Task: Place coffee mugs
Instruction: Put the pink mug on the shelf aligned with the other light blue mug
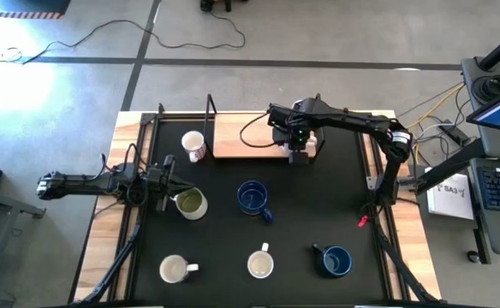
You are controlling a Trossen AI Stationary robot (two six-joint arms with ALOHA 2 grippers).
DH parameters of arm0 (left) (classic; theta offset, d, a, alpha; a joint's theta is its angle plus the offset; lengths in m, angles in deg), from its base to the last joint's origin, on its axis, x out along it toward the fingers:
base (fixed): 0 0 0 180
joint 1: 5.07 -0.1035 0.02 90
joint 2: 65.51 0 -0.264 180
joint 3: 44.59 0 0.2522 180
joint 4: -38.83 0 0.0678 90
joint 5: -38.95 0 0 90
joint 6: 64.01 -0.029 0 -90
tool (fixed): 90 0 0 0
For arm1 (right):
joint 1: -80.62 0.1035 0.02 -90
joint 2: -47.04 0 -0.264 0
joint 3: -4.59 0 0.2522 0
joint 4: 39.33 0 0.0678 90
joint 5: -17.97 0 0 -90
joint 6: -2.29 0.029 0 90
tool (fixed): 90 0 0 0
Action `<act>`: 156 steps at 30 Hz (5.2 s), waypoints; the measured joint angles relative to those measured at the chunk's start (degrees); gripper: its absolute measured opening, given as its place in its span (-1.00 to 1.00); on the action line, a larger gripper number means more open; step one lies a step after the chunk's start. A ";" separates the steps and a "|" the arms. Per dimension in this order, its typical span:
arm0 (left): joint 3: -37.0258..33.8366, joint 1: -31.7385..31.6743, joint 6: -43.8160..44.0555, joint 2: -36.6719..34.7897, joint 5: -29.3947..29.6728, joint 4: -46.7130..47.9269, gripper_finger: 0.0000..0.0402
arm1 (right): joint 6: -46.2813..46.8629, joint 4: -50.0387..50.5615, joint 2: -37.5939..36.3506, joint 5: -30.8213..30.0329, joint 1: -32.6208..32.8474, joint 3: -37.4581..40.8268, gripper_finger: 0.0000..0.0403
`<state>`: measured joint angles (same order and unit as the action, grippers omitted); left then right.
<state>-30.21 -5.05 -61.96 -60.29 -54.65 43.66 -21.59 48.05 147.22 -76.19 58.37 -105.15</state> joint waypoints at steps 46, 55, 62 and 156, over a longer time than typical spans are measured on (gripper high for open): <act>0.00 0.00 0.00 0.01 0.02 0.02 -1.00 | 7.18 8.47 -0.33 -1.08 -1.36 -0.77 -0.44; 0.00 0.01 0.00 0.00 0.02 0.00 -1.00 | 25.02 2.36 -0.42 4.63 -1.36 -1.14 -0.50; 0.00 0.00 0.00 0.01 0.02 0.00 -1.00 | 28.15 -0.22 -0.37 4.61 -1.38 -1.11 -0.53; 0.00 0.01 0.00 0.00 0.02 0.00 -1.00 | 27.28 0.45 -0.42 -2.01 -1.79 3.82 -0.74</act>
<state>-30.21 -5.04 -61.96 -60.29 -54.63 43.66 5.69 48.50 146.80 -78.20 56.57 -101.33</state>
